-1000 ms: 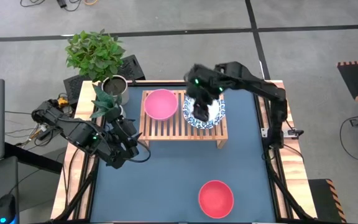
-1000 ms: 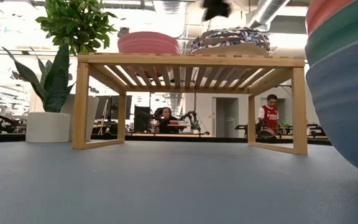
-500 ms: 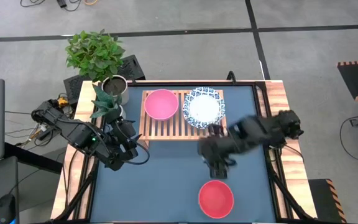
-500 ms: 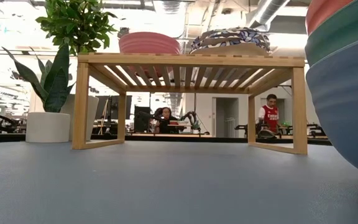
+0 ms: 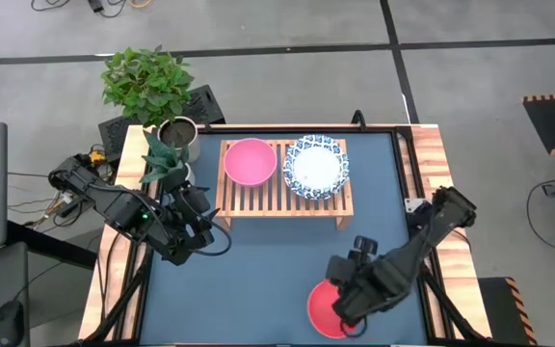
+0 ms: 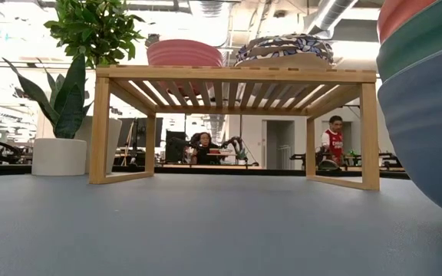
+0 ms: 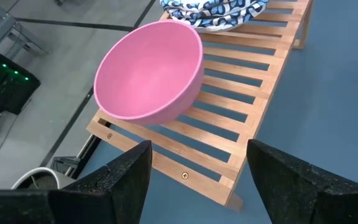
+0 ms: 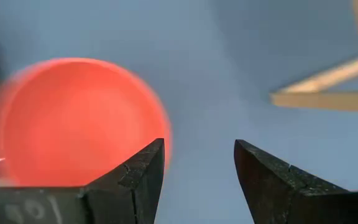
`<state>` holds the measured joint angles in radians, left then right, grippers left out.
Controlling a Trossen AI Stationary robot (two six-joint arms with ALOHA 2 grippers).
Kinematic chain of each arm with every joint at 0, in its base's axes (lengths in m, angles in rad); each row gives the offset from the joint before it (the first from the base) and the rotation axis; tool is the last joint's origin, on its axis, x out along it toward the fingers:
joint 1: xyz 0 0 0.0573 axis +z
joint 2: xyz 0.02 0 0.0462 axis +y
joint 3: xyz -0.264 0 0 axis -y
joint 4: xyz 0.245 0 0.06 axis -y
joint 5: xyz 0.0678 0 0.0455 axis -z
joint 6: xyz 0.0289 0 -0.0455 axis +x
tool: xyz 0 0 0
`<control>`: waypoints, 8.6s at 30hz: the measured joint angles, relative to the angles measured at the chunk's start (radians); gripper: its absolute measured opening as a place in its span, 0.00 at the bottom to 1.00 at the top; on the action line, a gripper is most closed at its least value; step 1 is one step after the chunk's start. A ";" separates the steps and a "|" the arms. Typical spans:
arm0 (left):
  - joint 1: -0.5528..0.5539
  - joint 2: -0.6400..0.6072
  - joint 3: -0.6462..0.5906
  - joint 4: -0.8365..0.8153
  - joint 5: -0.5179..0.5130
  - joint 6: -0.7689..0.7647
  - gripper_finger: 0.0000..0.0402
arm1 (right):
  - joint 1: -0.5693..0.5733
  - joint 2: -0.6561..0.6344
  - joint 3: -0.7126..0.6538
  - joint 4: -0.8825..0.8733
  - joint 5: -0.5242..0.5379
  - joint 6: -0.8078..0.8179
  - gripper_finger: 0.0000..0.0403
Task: Place and stack bowls onto a shelf
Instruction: Stack the red bowl on top of the pink bowl on the shelf
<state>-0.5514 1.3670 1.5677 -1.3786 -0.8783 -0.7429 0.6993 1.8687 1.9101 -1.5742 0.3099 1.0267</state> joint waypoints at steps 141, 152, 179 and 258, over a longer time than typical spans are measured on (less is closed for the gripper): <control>0.000 0.001 0.000 0.007 0.000 -0.014 0.62 | -0.106 -0.241 -0.716 0.794 -0.151 -0.294 0.13; 0.000 0.001 0.000 0.007 0.000 -0.014 0.62 | -0.107 -0.240 -0.644 0.741 -0.147 -0.328 0.07; 0.000 0.001 0.000 0.001 0.013 -0.003 0.62 | -0.277 -0.240 -0.131 0.386 -0.102 -0.795 0.07; 0.000 0.001 0.000 -0.027 0.018 -0.027 0.62 | -1.116 0.094 0.424 0.729 -0.830 -1.237 0.39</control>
<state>-0.5510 1.3682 1.5681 -1.4055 -0.8604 -0.7700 -0.4163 1.9625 2.3337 -0.8455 -0.5201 -0.2106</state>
